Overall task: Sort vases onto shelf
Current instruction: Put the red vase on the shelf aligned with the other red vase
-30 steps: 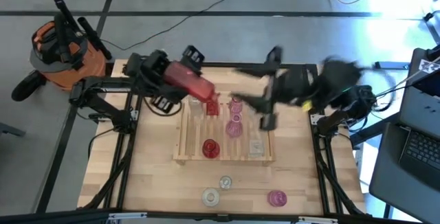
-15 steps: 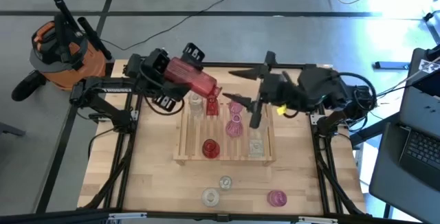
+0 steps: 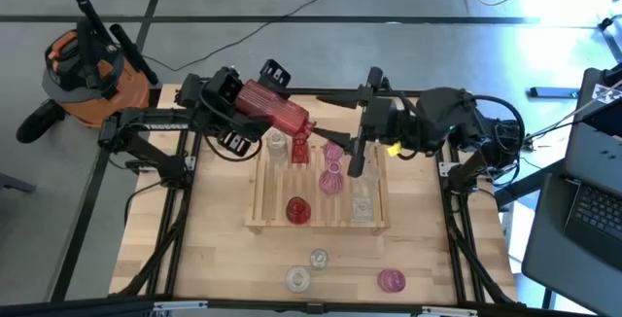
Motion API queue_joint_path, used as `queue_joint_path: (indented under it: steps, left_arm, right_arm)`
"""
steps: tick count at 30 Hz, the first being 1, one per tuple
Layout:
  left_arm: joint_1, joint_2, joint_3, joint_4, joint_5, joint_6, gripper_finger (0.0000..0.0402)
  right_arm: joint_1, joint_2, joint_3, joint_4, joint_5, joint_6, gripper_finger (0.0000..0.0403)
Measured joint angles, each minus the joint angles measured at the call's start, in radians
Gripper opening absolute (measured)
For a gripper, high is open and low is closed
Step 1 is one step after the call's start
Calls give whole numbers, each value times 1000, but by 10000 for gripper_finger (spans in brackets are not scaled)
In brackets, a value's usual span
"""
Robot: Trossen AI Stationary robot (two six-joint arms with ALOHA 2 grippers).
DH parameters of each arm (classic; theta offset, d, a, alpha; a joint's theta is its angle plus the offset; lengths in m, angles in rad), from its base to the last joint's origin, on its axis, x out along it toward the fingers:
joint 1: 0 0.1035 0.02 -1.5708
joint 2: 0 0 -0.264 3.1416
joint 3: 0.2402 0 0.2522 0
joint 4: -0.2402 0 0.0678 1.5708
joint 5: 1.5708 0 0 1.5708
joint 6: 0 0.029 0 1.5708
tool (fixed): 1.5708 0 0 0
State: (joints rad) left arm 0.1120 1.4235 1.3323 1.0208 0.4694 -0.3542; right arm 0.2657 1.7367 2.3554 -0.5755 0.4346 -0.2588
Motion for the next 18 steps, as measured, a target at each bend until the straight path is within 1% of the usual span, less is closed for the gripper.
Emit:
queue_joint_path:
  steps: [4,8,11,14,18]
  left_arm:
    - [0,0,0,-3,4,0,230]
    - [-1,-1,0,-3,-4,0,230]
    - [-3,-1,0,-5,-15,0,230]
    - [-12,-1,0,-3,-35,19,230]
    - [-25,-2,0,0,-69,51,230]
  right_arm:
    - [-3,0,0,2,8,-3,216]
    - [-14,8,0,4,-20,-2,216]
    - [-21,14,0,5,-1,-3,204]
    - [-24,24,1,21,19,-33,173]
    - [-22,32,1,56,47,-94,106]
